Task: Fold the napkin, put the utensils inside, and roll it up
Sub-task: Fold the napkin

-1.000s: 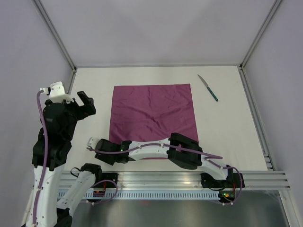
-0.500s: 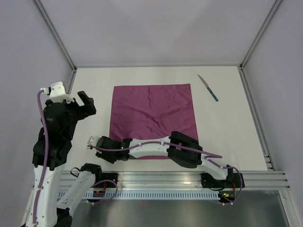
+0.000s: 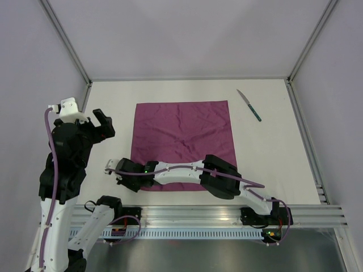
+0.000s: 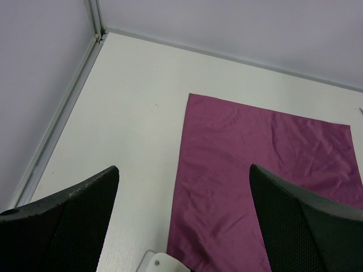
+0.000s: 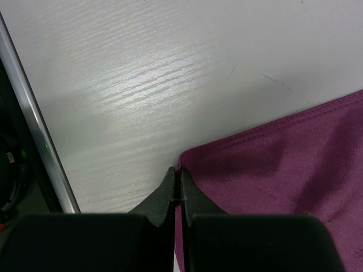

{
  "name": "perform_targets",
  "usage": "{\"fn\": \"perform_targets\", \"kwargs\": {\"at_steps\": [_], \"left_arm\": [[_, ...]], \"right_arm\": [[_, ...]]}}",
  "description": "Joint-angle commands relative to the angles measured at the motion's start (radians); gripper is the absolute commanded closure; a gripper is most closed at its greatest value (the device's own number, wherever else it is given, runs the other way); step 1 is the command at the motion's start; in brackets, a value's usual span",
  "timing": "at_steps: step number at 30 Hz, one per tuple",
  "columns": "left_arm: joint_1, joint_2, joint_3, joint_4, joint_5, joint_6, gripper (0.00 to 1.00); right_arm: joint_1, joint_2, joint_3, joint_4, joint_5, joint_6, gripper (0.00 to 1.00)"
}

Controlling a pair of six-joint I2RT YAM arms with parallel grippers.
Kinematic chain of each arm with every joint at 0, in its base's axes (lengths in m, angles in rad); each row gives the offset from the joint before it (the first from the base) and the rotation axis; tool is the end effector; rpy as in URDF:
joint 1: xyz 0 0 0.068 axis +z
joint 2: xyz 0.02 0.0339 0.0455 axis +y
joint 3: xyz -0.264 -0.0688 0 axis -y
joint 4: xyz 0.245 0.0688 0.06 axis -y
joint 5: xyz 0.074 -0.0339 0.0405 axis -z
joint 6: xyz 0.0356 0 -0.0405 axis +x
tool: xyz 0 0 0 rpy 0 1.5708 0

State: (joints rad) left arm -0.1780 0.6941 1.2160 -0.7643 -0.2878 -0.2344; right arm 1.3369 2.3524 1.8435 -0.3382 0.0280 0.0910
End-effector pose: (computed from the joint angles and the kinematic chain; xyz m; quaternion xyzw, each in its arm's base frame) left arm 0.1047 -0.0086 0.4306 -0.1103 0.7765 -0.0144 0.6203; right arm 0.1219 0.5073 0.1518 -0.5416 0.7624 0.2219 0.2761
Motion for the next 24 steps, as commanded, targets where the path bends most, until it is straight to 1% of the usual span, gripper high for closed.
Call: {"fn": "perform_targets", "kwargs": {"at_steps": [1,4,8,12,17,21,24], "left_arm": [[0.005,0.001,0.039,0.036,-0.013,0.038,0.0],[0.003,-0.001,0.077,0.039,-0.016,0.032,0.0],[0.005,0.001,0.125,0.04,-0.013,0.027,0.0],[0.003,0.002,0.134,0.04,-0.011,0.026,0.0],[0.005,0.002,0.137,0.045,-0.002,0.027,0.0],[0.005,0.008,0.137,0.059,0.012,0.026,0.0],[0.005,0.016,0.128,0.074,0.019,0.023,0.0]], "right_arm": [[-0.004,0.019,0.085,-0.091,-0.025,0.026,0.99],[-0.005,0.033,0.172,-0.126,-0.076,0.044,0.99],[-0.007,0.057,0.287,-0.153,-0.062,0.042,1.0],[-0.016,0.088,0.367,-0.171,-0.062,0.055,1.0],[-0.051,0.074,0.358,-0.165,-0.082,0.055,1.0],[-0.129,0.03,0.327,-0.156,-0.106,0.038,1.0],[-0.18,-0.034,0.28,-0.139,-0.099,0.006,0.99]]}}
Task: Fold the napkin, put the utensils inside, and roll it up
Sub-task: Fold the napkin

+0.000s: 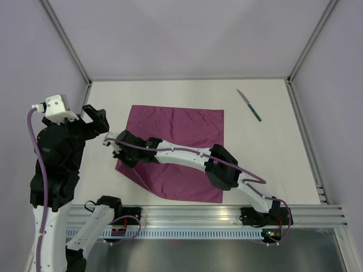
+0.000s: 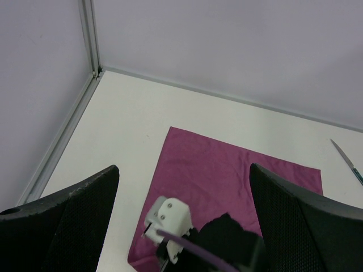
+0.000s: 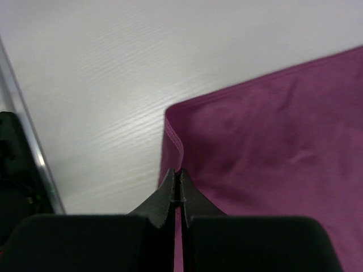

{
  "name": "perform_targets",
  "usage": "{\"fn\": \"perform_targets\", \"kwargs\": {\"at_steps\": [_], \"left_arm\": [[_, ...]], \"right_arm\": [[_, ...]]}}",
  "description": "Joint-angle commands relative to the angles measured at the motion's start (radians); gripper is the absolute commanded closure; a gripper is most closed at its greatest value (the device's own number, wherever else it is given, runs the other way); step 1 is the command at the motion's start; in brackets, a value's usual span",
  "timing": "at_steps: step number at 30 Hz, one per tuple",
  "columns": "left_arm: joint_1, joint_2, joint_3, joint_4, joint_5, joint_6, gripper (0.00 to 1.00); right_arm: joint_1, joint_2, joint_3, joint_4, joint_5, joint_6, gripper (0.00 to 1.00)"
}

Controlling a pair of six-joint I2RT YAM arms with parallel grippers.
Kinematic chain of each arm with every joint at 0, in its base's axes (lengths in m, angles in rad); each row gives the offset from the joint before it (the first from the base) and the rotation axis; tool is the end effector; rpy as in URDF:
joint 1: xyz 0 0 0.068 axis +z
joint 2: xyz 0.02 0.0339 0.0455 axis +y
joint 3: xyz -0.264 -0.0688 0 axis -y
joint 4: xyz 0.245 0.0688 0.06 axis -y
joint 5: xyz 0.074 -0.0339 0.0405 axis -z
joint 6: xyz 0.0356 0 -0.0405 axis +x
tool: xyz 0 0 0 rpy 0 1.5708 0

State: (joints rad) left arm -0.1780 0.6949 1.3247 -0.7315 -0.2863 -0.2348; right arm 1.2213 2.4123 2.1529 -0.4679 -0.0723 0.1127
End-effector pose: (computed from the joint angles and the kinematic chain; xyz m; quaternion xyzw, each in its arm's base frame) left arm 0.0879 -0.0056 0.4644 -0.1164 0.7315 -0.0323 0.6710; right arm 0.1862 0.5184 0.2118 -0.4925 0.7675 0.2790 0.3010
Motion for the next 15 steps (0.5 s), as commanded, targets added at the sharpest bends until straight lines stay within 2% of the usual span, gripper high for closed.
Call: {"fn": "perform_targets", "kwargs": {"at_steps": [1,15], "left_arm": [[0.003,0.017,0.015,0.046,0.021,0.025,0.0],[0.003,0.02,-0.094,0.119,0.049,0.051,0.0]], "right_arm": [[-0.078,-0.126,-0.059,-0.005,0.003,-0.033,1.0],[-0.388,-0.358,-0.353,0.064,0.025,-0.199,1.0]]}}
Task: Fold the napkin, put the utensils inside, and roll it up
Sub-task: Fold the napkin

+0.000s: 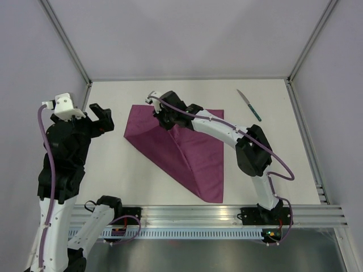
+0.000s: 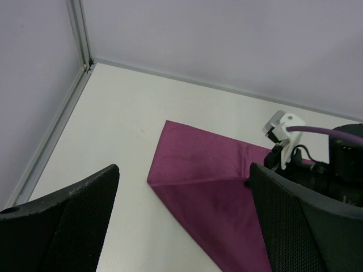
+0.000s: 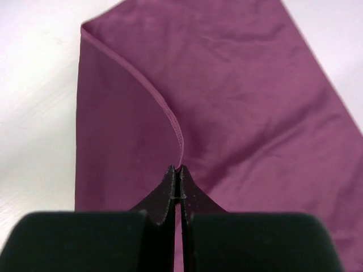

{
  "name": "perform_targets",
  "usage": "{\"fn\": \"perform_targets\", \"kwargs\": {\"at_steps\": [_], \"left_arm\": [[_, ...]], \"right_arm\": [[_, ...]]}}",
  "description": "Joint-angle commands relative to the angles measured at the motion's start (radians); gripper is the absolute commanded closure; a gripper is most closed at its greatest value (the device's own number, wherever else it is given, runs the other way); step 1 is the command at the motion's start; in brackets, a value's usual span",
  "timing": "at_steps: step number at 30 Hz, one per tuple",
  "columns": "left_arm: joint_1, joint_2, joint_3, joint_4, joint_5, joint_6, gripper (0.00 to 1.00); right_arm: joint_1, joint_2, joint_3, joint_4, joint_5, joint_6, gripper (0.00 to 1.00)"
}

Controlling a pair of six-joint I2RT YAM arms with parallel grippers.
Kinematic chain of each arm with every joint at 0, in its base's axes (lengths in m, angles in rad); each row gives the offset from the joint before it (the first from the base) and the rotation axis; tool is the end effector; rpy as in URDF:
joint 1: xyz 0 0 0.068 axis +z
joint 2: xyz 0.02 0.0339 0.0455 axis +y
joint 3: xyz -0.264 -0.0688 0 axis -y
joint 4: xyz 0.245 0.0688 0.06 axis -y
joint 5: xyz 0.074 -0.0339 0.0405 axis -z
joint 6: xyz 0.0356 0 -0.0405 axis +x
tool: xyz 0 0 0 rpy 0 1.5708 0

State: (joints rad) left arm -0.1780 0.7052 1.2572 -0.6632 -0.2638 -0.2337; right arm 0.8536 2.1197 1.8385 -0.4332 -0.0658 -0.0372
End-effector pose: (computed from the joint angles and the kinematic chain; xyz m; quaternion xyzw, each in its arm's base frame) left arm 0.1038 -0.0092 0.4522 -0.1082 0.7361 -0.0391 0.6670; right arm 0.3220 0.3727 0.2566 -0.4040 0.8146 0.1922 0.3690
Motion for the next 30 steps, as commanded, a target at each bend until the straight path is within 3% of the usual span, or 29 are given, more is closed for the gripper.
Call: {"fn": "perform_targets", "kwargs": {"at_steps": [1,12,30], "left_arm": [[0.005,0.01,-0.047,0.057,0.029,0.053,0.0],[0.003,-0.022,-0.174,0.12,0.032,0.071,0.0],[0.005,-0.092,-0.352,0.209,0.057,0.042,0.0]], "right_arm": [[-0.036,-0.072,-0.063,0.034,0.024,-0.056,1.0],[-0.215,-0.121,-0.214,0.097,0.037,-0.082,1.0],[-0.413,-0.135,-0.291,0.131,0.029,-0.075,1.0]]}}
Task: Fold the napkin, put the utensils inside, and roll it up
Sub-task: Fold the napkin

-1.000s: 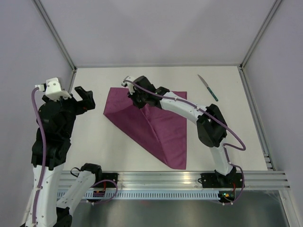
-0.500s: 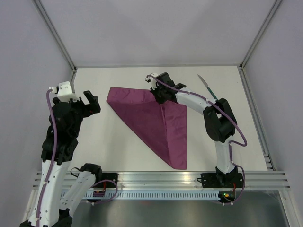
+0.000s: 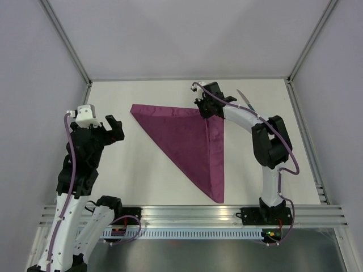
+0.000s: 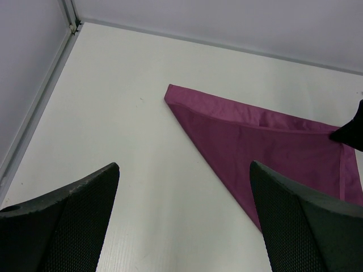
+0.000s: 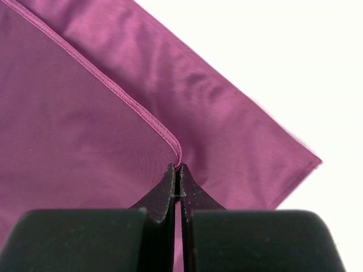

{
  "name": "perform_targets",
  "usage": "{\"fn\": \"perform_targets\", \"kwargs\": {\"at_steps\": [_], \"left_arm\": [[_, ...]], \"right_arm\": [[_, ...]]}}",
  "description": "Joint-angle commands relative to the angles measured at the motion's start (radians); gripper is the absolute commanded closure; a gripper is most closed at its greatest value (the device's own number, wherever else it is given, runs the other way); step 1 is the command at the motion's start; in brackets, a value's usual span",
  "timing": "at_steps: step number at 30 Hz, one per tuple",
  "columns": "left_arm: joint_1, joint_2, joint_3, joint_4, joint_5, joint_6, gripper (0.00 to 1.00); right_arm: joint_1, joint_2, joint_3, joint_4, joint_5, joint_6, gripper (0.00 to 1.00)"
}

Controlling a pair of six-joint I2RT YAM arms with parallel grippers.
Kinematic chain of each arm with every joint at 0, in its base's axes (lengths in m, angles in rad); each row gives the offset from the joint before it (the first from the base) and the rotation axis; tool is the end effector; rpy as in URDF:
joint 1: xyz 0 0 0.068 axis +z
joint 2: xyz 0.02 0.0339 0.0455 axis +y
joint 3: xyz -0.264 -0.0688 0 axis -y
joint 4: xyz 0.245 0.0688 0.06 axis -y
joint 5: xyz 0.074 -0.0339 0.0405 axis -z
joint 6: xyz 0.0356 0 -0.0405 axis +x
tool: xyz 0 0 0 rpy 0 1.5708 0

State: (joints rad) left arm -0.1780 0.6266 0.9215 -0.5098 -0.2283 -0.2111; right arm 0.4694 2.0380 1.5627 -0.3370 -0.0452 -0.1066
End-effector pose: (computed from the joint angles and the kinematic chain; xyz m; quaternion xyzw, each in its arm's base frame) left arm 0.1287 -0.0150 0.3738 -0.0842 0.7725 -0.0334 0.6285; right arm 0.4091 0.2093 0.2109 -0.2718 0.8881 0.0874 0.3603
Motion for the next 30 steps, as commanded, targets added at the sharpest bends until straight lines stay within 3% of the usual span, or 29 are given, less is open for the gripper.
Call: {"fn": "perform_targets", "kwargs": {"at_steps": [1,30], "left_arm": [[0.005,-0.014,-0.019,0.054,0.023,0.021,0.0],[0.005,-0.025,-0.033,0.053,0.038,0.024,0.0]], "right_arm": [[-0.043,-0.053,-0.015,0.036,0.008,-0.005,1.0],[-0.17,0.004,-0.018,0.055,0.025,-0.013,0.99]]}}
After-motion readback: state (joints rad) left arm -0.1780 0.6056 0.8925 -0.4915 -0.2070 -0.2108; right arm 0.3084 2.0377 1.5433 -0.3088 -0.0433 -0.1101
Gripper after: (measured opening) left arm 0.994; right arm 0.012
